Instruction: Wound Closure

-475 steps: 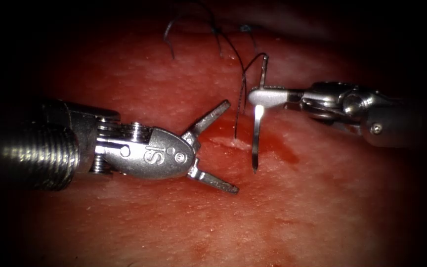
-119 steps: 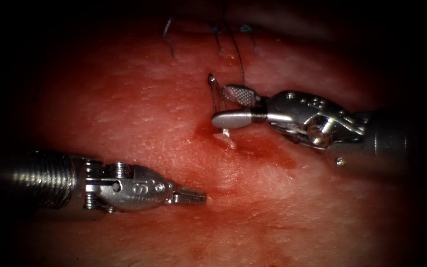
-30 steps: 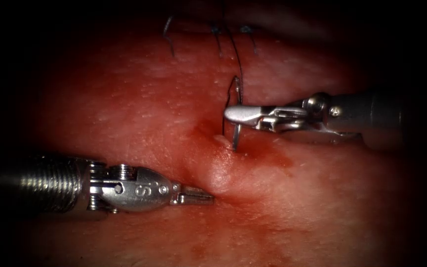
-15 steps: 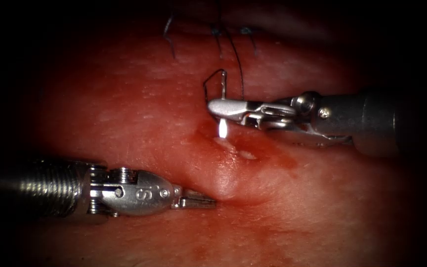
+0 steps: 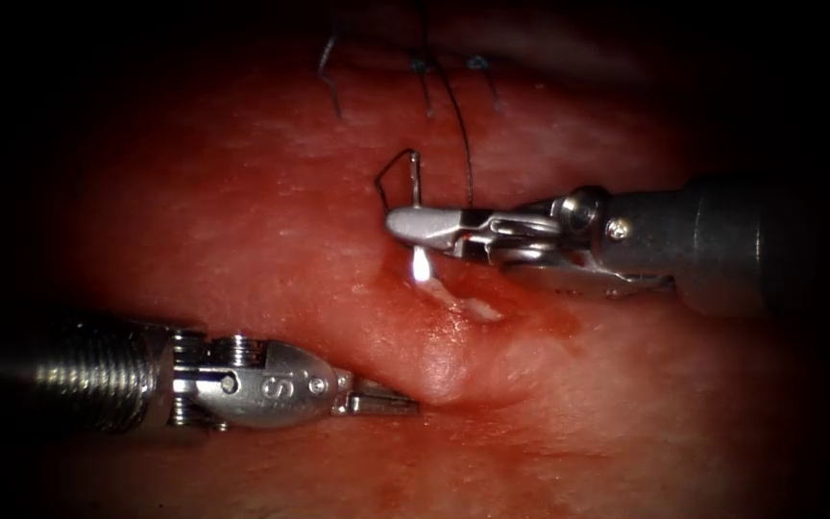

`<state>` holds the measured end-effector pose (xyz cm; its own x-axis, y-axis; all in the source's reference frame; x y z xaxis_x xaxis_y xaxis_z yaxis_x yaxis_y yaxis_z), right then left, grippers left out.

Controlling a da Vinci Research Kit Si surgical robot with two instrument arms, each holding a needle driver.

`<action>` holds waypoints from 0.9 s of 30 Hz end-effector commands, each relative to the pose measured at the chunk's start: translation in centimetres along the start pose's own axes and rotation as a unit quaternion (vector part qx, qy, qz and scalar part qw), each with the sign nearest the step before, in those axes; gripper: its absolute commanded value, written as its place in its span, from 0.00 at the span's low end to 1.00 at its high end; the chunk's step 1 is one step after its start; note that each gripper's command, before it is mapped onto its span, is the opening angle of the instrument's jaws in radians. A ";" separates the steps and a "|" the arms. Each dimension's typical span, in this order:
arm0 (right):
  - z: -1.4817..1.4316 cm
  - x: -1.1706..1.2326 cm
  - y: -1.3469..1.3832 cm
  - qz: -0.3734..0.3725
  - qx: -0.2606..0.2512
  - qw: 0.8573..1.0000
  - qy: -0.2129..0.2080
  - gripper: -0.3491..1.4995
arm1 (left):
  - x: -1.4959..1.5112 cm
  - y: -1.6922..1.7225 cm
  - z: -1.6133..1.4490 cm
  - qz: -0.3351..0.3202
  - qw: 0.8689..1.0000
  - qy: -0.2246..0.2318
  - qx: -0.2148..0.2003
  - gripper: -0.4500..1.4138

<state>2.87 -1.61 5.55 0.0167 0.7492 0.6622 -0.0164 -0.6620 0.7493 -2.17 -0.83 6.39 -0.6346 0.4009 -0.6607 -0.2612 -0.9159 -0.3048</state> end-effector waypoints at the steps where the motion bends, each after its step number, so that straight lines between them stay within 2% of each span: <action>1: 0.06 0.01 0.09 0.008 -0.001 1.000 -0.005 0.00 | 0.00 0.00 0.08 0.000 1.000 0.000 0.000 0.10; 6: 0.00 -0.04 0.14 0.024 -0.008 1.000 -0.019 0.00 | 0.00 0.00 0.08 0.000 1.000 0.000 0.000 0.10; 19: 0.00 -0.33 0.23 0.061 0.016 0.997 -0.041 0.00 | -0.01 -0.01 0.07 0.000 1.000 0.000 0.000 0.10; 27: -0.05 -0.66 0.29 0.072 0.033 0.996 -0.045 0.00 | -0.02 -0.01 0.09 0.000 1.000 0.000 0.001 0.10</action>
<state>2.74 -2.28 5.29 0.1056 0.6373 0.7634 0.0469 -0.7700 0.6363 -2.16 -0.83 6.41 -0.6338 0.4015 -0.6611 -0.2637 -0.9157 -0.3033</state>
